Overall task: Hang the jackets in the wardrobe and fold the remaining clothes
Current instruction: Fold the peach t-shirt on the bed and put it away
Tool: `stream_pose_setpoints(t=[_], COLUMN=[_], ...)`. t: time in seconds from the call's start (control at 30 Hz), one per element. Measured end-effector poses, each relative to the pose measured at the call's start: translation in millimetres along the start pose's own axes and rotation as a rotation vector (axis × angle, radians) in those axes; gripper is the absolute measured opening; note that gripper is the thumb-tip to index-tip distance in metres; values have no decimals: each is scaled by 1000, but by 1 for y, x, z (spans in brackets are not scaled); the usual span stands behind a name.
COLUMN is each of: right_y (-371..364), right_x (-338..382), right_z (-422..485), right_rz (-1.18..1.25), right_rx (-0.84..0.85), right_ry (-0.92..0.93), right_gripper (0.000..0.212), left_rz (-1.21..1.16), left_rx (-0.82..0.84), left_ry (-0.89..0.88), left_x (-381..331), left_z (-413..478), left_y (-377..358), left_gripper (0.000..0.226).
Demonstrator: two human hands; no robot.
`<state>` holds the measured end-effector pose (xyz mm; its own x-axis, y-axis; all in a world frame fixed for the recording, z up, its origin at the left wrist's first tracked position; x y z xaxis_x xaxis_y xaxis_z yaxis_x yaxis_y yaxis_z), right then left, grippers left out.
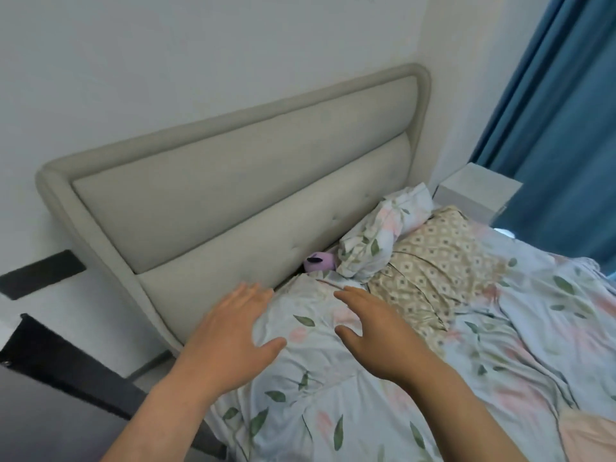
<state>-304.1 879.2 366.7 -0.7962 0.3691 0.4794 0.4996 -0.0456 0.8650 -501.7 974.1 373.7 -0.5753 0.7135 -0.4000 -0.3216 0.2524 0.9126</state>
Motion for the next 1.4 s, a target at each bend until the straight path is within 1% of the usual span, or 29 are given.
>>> stream_pose_setpoints(t=[0.13,0.3,0.4,0.53,0.63,0.8,0.93,1.13,1.23,1.4], right_y=[14,37,44,44,36,25,25,27,22,18], right_x=[-35,-73,-96,-118,-127,-133,-134,-138,-143,-170], right_z=[-7,-33,-60,-110,-154,-230,-291,-379,-419,-478], right_rz=[20,30,21,48,74,81,87,120,154,193], right_rx=[-40,-139,-179,-238,-257,-309,-362,-434,-469,-486], right_ry=[-127,-295,-422,-610,-745,-946,-1082,-1247,-1315,-1380], right_gripper=[60,60,61,61,62,63,62,61,61,61], left_rz=[5,4,9,-58,-124,-159,-236,-243,-229,-166], left_rx=[38,107,154,234,277,373,438,516,545,580], left_ry=[-125,-294,-408,-486,-570,-738,-821,-1002,-1061,-1149], left_x=[-20,-51,-74,-100,-125,-175,-221,-291,-323,-375], left_z=[40,79,94,104,99,86,63,23,6,-25], left_y=[-16,-40,-55,-79,-96,-120,-133,-147,-156,-174], left_gripper=[89,88,86,86,86,86,86,85,84,82])
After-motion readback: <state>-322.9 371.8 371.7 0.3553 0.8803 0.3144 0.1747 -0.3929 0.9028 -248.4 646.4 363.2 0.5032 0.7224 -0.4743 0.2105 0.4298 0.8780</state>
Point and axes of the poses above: each hand's wrist, its own z-axis towards the middle knuckle, its own y-axis out of the back of the hand, x = y × z, the point moved 7 cm from there along z, towards the middle knuckle, and after that the axes turned 10 degrees about -y, right-handed, at the moved point
